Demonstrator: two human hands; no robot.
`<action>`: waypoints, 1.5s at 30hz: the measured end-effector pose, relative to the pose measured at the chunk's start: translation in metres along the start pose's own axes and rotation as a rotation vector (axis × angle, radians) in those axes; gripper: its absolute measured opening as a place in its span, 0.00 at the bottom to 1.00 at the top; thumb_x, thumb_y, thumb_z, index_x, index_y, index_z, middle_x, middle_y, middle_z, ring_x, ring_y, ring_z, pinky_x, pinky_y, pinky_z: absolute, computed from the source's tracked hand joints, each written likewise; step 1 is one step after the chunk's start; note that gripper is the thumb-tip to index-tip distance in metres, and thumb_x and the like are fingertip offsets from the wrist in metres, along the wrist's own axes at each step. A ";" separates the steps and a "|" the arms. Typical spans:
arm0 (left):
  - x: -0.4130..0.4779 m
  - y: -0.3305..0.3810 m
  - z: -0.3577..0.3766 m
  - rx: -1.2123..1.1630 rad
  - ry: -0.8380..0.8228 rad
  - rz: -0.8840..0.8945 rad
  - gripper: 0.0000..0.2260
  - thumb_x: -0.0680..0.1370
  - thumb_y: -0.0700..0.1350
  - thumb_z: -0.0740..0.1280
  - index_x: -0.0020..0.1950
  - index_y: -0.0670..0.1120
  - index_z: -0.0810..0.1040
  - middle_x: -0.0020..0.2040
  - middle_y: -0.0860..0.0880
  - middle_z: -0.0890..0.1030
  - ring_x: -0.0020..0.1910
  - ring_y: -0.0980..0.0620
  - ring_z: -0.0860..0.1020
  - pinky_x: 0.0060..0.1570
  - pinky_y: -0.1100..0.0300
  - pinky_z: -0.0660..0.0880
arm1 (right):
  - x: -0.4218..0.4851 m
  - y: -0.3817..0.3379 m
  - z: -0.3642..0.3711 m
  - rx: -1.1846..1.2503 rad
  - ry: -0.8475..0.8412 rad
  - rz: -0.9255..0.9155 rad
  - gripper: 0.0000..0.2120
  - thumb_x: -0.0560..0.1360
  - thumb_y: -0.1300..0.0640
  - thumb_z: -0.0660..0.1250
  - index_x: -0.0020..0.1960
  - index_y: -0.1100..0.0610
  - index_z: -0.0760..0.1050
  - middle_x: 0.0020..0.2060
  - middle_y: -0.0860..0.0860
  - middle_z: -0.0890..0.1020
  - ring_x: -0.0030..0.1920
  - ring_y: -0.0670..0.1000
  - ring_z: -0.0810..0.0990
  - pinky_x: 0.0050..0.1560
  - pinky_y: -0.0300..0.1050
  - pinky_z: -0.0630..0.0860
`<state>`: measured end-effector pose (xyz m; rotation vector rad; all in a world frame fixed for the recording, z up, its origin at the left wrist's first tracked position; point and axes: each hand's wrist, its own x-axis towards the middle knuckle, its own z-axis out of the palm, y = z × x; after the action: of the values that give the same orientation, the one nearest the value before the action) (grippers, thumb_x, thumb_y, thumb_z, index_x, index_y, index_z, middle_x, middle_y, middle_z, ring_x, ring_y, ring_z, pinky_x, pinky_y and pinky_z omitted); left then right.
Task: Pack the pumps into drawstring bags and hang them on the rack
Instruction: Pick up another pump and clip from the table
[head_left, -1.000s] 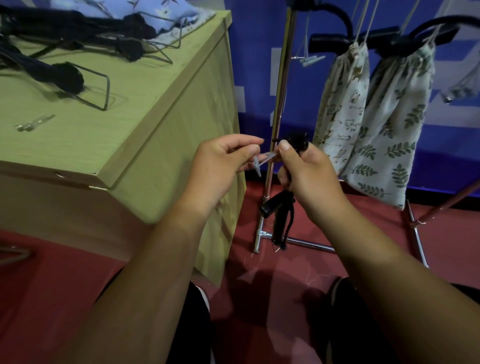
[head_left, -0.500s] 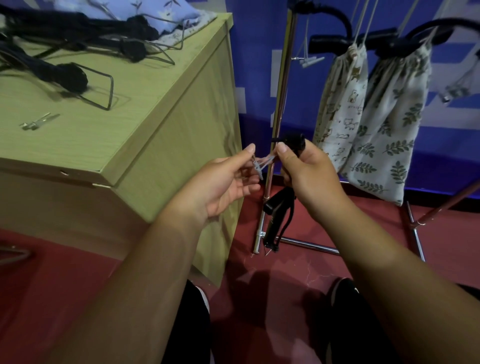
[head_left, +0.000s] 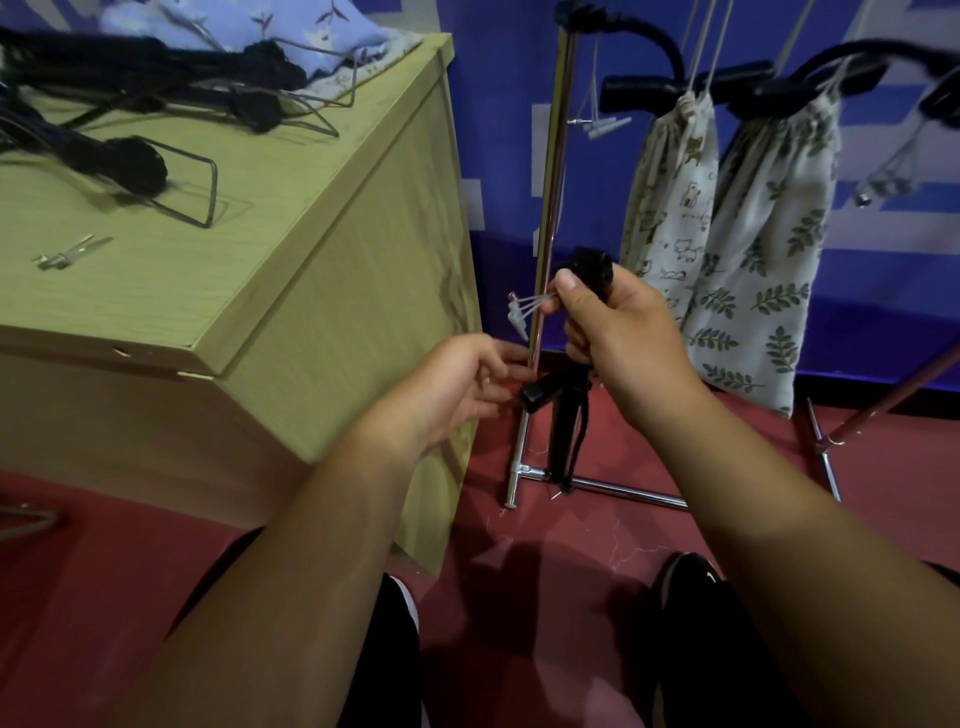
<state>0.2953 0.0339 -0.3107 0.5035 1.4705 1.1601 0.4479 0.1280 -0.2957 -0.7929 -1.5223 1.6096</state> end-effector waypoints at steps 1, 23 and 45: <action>-0.001 -0.003 0.004 0.037 -0.076 0.004 0.25 0.66 0.42 0.62 0.61 0.42 0.83 0.55 0.43 0.85 0.53 0.43 0.74 0.57 0.53 0.71 | 0.000 -0.001 0.000 0.015 -0.001 0.001 0.06 0.86 0.54 0.68 0.54 0.55 0.81 0.44 0.51 0.86 0.31 0.48 0.70 0.34 0.46 0.68; -0.046 0.065 0.022 0.231 0.248 0.621 0.08 0.75 0.38 0.80 0.53 0.42 0.88 0.39 0.47 0.86 0.37 0.51 0.82 0.46 0.56 0.83 | -0.029 0.025 -0.009 -0.907 -0.343 0.236 0.28 0.67 0.36 0.74 0.60 0.48 0.71 0.53 0.52 0.82 0.54 0.57 0.83 0.52 0.51 0.79; -0.080 0.027 -0.001 -0.262 0.145 -0.217 0.20 0.88 0.59 0.54 0.73 0.47 0.64 0.54 0.38 0.82 0.44 0.40 0.84 0.46 0.44 0.82 | -0.039 -0.152 0.049 -0.573 -0.140 -0.268 0.17 0.83 0.43 0.70 0.69 0.45 0.76 0.46 0.43 0.85 0.48 0.49 0.86 0.51 0.52 0.84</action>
<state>0.3083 -0.0214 -0.2481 0.0785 1.4285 1.2120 0.4439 0.0682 -0.1429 -0.7387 -2.1339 1.0559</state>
